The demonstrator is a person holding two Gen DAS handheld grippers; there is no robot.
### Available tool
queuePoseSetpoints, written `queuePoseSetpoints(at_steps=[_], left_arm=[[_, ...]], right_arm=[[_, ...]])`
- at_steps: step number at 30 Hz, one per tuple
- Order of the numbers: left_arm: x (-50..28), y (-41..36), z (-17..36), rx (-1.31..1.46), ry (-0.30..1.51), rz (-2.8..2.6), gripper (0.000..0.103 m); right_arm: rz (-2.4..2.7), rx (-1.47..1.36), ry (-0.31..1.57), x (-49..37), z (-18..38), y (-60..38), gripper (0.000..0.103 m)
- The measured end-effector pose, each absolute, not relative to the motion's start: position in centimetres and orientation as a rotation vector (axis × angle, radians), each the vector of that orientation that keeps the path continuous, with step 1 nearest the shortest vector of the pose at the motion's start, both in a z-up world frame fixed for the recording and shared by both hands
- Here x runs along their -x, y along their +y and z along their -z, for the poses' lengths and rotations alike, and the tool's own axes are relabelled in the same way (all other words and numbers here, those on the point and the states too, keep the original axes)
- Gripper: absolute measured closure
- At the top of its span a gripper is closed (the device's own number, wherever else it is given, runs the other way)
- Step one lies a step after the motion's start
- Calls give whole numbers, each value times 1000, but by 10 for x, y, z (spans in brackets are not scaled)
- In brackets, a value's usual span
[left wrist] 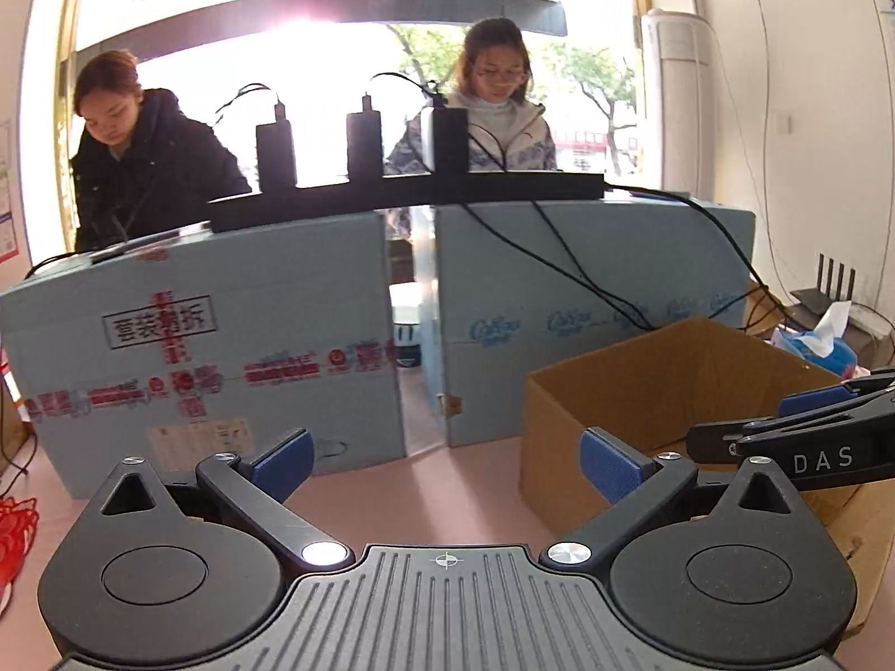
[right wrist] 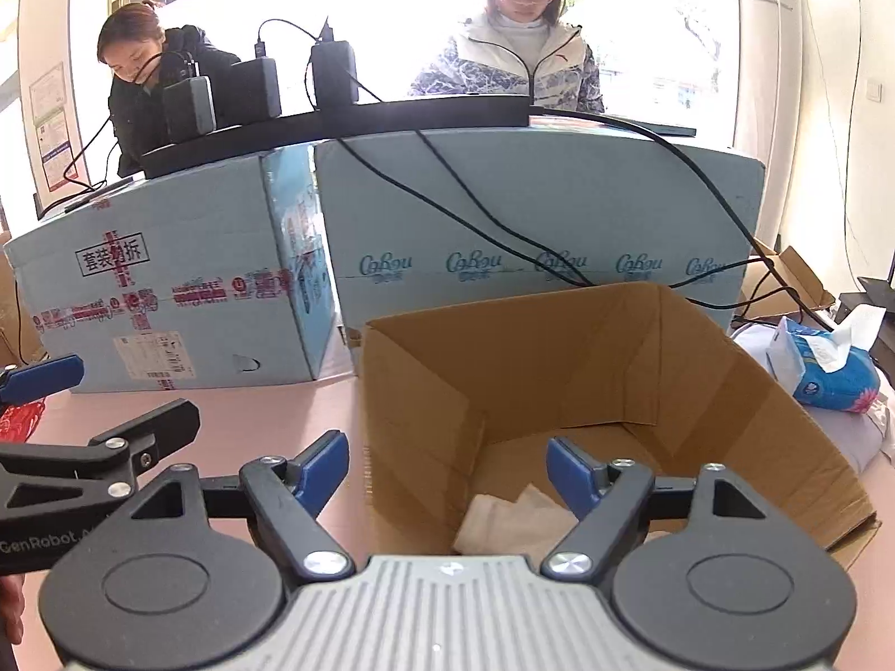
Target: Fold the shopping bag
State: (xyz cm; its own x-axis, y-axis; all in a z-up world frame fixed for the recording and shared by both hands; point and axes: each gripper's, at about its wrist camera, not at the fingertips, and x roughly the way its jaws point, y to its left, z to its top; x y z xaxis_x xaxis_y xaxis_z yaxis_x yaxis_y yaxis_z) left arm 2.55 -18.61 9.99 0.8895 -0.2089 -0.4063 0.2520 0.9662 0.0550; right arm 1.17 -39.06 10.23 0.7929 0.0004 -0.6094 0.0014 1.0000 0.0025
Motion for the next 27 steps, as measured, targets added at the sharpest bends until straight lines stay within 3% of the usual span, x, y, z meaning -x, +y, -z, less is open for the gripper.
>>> queuePoseSetpoints(at_steps=[13,23,27], left_arm=[[-3,-26,-68,-17,432,189,0],[6,26,-30,-64,365,163,0],[-6,41,-7,-60,420,131,0]], right_arm=[[-134,11,573,11,-60,-240,10],[-225,1,543,9,-15,-182,6],[-191,-41,570,2,14,-182,6]])
